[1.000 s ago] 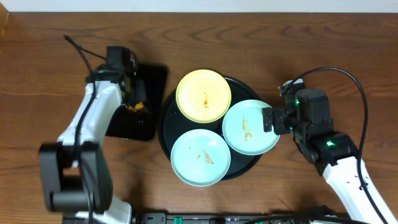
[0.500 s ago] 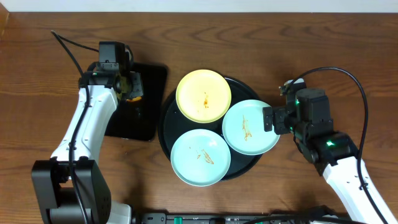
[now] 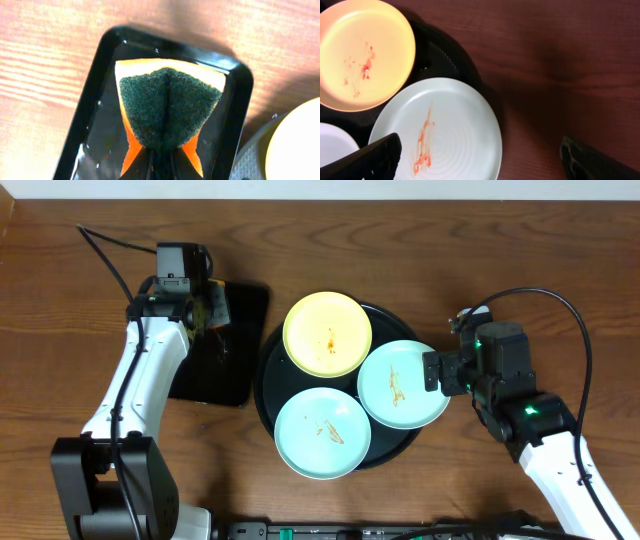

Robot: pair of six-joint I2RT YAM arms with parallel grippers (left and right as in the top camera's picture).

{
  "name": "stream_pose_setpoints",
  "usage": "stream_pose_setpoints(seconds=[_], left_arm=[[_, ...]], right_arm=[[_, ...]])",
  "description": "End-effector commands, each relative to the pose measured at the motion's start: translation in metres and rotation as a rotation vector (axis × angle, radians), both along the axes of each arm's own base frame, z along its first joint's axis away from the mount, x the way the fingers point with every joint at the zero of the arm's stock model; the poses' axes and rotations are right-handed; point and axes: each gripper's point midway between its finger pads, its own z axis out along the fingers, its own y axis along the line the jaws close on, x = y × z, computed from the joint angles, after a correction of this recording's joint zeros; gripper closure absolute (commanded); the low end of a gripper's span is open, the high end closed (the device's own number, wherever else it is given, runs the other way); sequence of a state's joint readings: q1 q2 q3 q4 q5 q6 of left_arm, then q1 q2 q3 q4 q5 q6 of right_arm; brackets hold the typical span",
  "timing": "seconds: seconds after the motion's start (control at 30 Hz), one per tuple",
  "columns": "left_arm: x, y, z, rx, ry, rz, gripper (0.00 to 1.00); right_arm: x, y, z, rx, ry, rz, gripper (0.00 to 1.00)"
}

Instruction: Clean dirty plates on tray and stack at the side

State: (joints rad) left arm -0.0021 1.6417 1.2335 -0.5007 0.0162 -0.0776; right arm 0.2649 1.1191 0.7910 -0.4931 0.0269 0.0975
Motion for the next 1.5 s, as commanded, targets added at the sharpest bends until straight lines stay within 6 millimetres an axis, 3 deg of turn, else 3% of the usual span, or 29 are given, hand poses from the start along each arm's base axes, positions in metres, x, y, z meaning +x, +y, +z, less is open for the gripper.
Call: stream_pose_setpoints(seconds=[0.0, 0.87, 1.0, 1.23, 1.47], left_arm=[[0.009, 0.002, 0.017, 0.015, -0.057, -0.009, 0.93], [0.014, 0.002, 0.021, 0.035, -0.084, -0.032, 0.93], [0.003, 0.002, 0.007, 0.034, -0.016, -0.033, 0.92], [-0.018, 0.0, -0.045, 0.011, 0.148, -0.022, 0.93], [-0.021, 0.0, -0.036, 0.011, 0.161, -0.022, 0.93]], right_arm=[[0.004, 0.001, 0.009, -0.008, -0.025, 0.003, 0.01], [0.009, 0.002, 0.013, -0.001, -0.05, 0.004, 0.01], [0.01, 0.003, 0.015, -0.011, -0.06, 0.018, 0.01], [0.02, 0.023, 0.014, 0.023, -0.086, 0.13, 0.01], [0.053, 0.035, 0.016, 0.042, -0.116, 0.143, 0.01]])
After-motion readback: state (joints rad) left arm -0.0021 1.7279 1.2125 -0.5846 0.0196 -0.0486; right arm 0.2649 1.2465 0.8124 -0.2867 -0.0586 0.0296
